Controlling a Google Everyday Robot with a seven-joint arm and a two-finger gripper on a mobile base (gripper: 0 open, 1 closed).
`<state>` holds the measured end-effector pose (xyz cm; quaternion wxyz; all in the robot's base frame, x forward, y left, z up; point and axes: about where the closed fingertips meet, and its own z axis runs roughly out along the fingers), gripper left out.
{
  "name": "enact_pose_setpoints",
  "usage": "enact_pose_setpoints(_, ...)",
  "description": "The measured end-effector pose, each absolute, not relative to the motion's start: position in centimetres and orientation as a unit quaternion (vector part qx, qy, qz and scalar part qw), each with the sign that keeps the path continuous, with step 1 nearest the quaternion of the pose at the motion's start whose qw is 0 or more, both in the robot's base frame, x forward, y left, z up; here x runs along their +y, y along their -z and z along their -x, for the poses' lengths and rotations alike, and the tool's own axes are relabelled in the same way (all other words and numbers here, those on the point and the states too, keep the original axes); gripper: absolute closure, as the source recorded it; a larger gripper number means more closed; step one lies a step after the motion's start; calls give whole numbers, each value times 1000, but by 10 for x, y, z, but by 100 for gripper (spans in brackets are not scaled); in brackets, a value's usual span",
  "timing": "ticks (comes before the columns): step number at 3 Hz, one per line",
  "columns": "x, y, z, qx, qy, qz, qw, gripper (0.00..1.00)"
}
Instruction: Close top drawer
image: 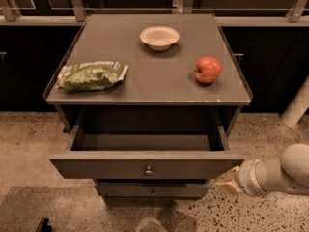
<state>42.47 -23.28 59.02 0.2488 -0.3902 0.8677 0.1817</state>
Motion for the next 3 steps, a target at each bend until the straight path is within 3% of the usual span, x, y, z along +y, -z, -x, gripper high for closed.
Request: enact_pose_setpoints(3,-201,-614,-488,811,-261,380,360,100)
